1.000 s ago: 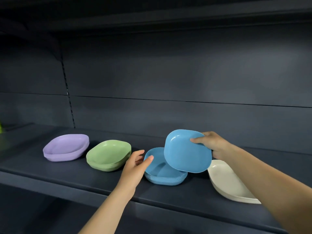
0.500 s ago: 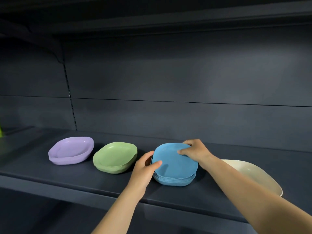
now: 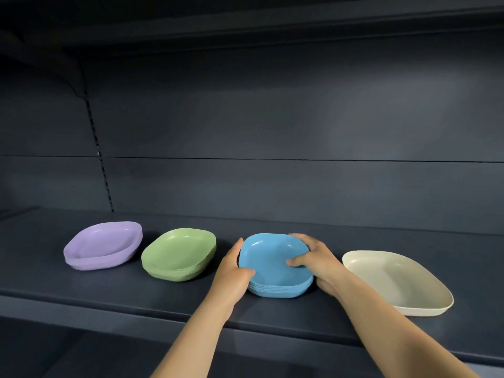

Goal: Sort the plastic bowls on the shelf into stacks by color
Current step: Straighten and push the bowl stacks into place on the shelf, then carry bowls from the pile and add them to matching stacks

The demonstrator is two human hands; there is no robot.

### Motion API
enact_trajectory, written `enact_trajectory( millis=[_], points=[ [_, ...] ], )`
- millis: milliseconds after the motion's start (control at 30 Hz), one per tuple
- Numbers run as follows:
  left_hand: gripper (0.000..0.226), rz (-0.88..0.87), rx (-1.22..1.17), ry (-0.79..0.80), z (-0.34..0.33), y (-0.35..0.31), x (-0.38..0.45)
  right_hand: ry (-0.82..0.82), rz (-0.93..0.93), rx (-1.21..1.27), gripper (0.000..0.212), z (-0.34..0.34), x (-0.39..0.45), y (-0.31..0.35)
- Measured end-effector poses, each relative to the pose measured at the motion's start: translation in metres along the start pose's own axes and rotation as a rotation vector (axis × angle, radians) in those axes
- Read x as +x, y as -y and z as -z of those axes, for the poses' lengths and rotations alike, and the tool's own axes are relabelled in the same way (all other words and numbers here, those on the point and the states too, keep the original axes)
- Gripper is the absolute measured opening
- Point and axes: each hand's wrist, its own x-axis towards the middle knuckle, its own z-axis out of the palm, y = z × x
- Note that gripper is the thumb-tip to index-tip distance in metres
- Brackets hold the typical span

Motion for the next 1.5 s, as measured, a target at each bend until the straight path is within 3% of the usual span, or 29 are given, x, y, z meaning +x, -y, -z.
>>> enact_trajectory(
  millis=[433,567,667,867,1000,1067,1300,1500],
  points=[
    [0.076,0.014,-0.073,0.041,0.004,0.004,0.009,-0.026,-0.006,0.000,0.054,0.000,0.002,-0.002],
    [0.071,0.004,-0.040,0.059,0.008,-0.001,0.009,-0.082,0.009,-0.157,0.059,-0.001,-0.004,0.010],
    [0.071,-0.021,0.160,0.045,0.012,-0.019,0.007,-0.088,0.118,-0.338,0.067,0.014,-0.018,0.033],
    [0.075,-0.293,0.967,0.064,-0.020,-0.071,-0.004,-0.111,0.270,-1.076,0.062,0.100,-0.075,0.066],
    [0.074,-0.462,1.303,0.106,-0.078,-0.098,-0.019,-0.201,0.217,-1.354,0.066,0.172,-0.122,0.077],
    [0.073,-0.517,1.351,0.119,-0.118,-0.112,-0.031,-0.240,0.177,-1.458,0.068,0.211,-0.147,0.080],
    [0.069,-0.709,1.280,0.197,-0.288,-0.156,-0.098,-0.387,0.074,-1.486,0.074,0.358,-0.259,0.079],
    [0.068,-0.749,1.184,0.320,-0.441,-0.183,-0.166,-0.513,-0.034,-1.507,0.073,0.481,-0.363,0.059]
  ],
)
